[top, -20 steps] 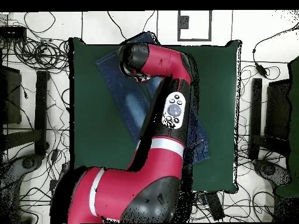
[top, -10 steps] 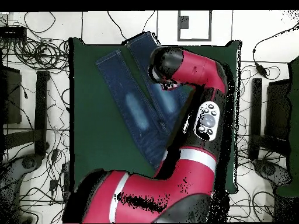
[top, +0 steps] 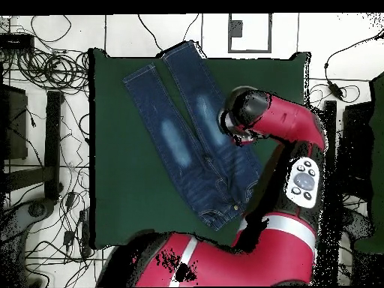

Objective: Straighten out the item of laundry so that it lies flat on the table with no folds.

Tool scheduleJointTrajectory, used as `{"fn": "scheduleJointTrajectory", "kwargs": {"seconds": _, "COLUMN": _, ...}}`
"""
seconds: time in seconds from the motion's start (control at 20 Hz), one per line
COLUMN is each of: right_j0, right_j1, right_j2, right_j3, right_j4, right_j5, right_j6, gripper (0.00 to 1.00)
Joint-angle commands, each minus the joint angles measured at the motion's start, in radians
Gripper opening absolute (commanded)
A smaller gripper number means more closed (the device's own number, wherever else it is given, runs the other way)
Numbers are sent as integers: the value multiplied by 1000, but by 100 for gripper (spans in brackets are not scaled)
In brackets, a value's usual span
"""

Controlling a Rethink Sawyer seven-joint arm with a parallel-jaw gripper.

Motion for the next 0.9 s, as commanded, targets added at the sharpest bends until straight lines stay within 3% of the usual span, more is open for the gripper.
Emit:
{"fn": "scheduleJointTrajectory", "kwargs": {"seconds": 0.05, "right_j0": -8, "right_j1": -45, "right_j2": 145, "right_j3": 277, "right_j4": -72, "right_j5": -47, "right_j6": -230, "gripper": 100}}
{"fn": "scheduleJointTrajectory", "kwargs": {"seconds": 0.45, "right_j0": -64, "right_j1": -72, "right_j2": 176, "right_j3": 332, "right_j4": -142, "right_j5": -51, "right_j6": -249, "gripper": 100}}
{"fn": "scheduleJointTrajectory", "kwargs": {"seconds": 0.9, "right_j0": -136, "right_j1": -25, "right_j2": 226, "right_j3": 330, "right_j4": -236, "right_j5": -113, "right_j6": -263, "gripper": 100}}
